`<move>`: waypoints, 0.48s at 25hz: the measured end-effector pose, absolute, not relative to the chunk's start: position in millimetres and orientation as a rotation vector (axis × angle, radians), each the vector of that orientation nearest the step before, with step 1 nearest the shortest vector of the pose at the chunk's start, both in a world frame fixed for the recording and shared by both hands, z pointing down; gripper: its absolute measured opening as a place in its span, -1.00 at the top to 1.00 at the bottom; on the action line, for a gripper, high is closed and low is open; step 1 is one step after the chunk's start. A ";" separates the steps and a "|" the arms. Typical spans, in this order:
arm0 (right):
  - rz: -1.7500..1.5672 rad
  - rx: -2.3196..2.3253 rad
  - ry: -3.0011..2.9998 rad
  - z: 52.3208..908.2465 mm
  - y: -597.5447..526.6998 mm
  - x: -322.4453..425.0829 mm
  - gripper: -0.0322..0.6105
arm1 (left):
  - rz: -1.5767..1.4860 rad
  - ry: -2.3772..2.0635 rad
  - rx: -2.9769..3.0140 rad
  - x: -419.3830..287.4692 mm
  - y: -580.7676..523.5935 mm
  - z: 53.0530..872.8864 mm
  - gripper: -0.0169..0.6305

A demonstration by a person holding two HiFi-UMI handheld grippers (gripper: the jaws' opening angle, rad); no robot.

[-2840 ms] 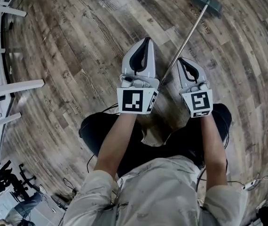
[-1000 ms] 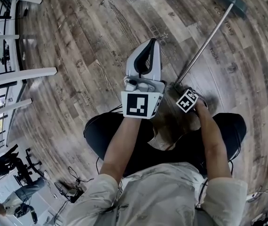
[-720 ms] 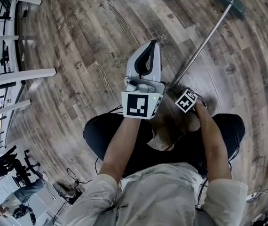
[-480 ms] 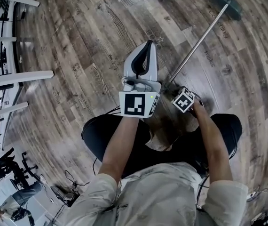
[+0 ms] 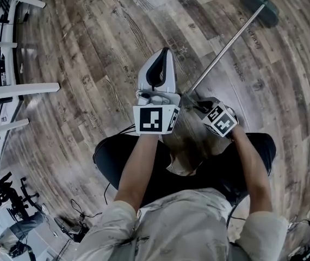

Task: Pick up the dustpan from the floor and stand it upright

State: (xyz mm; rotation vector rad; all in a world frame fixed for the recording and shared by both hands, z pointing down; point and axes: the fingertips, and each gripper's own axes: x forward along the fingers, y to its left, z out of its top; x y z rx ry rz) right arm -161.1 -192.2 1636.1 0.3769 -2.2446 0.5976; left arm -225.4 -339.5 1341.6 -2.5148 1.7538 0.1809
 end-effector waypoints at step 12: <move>0.777 0.597 -2.649 1433.1 -241.6 -149.2 0.66 | 0.260 1.766 -2.505 -226.2 -318.5 1284.7 0.89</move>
